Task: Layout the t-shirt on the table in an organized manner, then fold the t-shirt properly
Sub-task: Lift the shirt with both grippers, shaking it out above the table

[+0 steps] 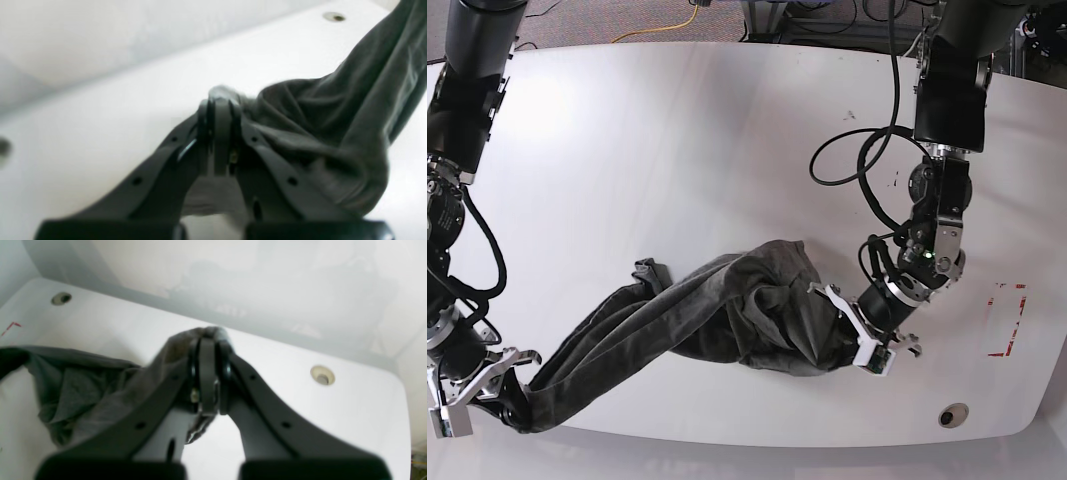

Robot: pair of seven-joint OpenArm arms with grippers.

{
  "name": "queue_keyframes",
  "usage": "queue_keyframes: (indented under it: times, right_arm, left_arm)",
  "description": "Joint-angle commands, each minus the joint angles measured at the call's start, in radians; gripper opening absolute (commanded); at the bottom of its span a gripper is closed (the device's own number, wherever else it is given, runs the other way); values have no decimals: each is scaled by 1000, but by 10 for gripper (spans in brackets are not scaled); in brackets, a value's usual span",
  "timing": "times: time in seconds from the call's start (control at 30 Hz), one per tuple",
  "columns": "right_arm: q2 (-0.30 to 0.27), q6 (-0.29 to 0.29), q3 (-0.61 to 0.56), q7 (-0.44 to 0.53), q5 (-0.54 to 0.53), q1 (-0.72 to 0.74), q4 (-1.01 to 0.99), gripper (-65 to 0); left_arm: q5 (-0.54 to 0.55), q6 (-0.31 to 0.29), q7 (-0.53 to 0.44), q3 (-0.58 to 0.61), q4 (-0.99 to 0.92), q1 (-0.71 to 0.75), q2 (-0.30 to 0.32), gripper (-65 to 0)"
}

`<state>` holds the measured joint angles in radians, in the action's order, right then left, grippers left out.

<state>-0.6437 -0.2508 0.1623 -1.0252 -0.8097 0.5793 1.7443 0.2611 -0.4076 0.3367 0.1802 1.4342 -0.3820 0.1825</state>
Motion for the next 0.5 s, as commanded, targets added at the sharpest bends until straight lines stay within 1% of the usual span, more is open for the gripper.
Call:
queue_keyframes:
  times: [0.0, 0.1, 0.23, 0.3, 0.47]
  right_arm:
    - [-41, -12, 9, 35, -1, 63, -28, -647]
    - [-47, -17, 9, 35, -1, 95, -62, -647]
    - [-66, -18, 9, 35, -1, 132, -99, -647]
    - [-72, -20, 9, 35, -1, 153, -116, -647]
    - [-78, -52, 9, 35, -1, 204, -160, -647]
  left_arm:
    - [16, 0, -34, -5, 58, -61, 30, -650]
    - [16, 0, -6, -8, 95, -91, 59, -650]
    - [16, -3, 62, -52, 162, -143, 88, -650]
    - [16, -4, 85, -81, 190, -163, 91, -650]
    - [13, -4, 147, -150, 267, -226, 93, -650]
